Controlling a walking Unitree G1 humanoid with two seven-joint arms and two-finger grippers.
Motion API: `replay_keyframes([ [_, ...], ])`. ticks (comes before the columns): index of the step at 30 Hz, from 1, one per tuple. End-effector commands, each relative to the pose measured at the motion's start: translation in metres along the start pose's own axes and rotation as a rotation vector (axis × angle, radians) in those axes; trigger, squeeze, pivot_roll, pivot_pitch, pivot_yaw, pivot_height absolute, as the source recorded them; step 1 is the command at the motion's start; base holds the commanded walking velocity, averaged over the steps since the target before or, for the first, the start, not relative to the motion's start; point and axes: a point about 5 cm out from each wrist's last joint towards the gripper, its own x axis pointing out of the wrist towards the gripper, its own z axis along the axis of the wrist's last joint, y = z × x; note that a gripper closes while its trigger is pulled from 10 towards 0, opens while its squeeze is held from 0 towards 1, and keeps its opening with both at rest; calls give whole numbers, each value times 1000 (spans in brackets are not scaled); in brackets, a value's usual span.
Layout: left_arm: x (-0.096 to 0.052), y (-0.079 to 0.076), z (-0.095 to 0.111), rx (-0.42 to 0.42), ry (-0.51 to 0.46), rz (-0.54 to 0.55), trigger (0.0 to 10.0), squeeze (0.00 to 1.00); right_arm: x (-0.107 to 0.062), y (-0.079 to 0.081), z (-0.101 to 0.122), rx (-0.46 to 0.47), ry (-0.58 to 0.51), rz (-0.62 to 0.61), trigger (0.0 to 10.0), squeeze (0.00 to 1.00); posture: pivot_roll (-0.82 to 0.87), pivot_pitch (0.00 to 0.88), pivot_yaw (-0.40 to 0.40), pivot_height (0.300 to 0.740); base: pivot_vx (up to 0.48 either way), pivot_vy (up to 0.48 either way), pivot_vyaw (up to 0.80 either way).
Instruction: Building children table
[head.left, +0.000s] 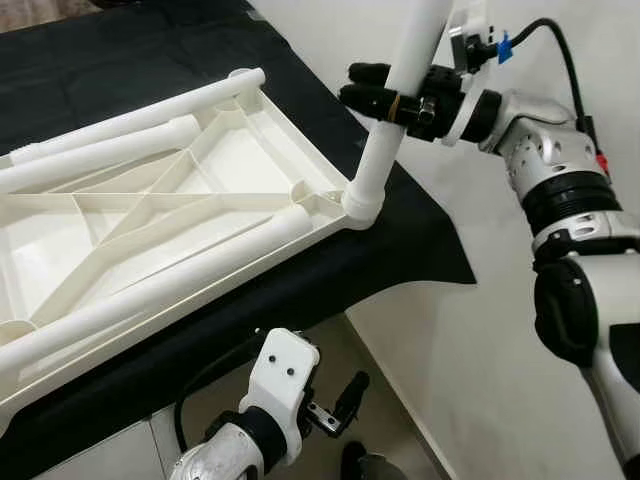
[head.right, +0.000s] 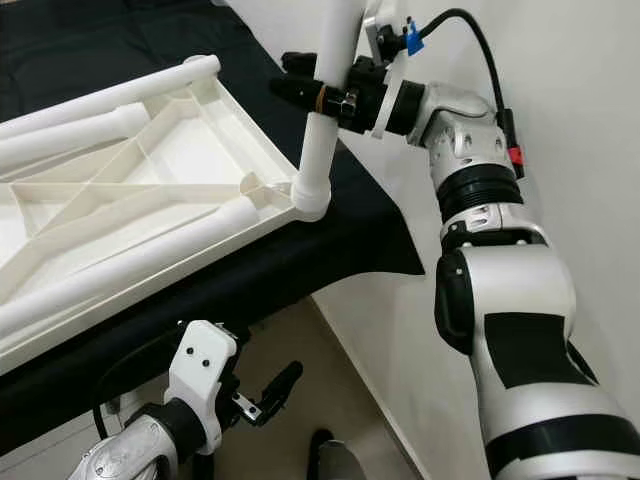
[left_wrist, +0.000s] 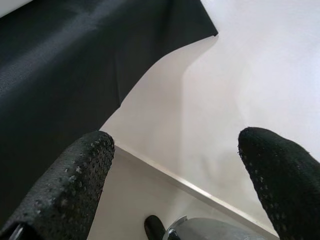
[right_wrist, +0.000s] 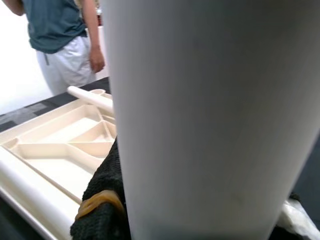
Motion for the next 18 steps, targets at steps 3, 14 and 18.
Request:
replay_keyframes([
  [3,-5,-7,0,-1,14,-22,10000,0,-8,-5,11,-44,-20,-29,0,0,103,355,-76,740,0,0,0],
  [14,-8,-9,4,-12,11,-16,10000,0,-6,4,-4,11,11,93,0,0,107,357,-73,740,0,0,0],
  [18,-7,-9,4,-12,12,-13,10000,0,1,11,-16,46,19,160,0,0,107,351,-74,740,0,0,0],
])
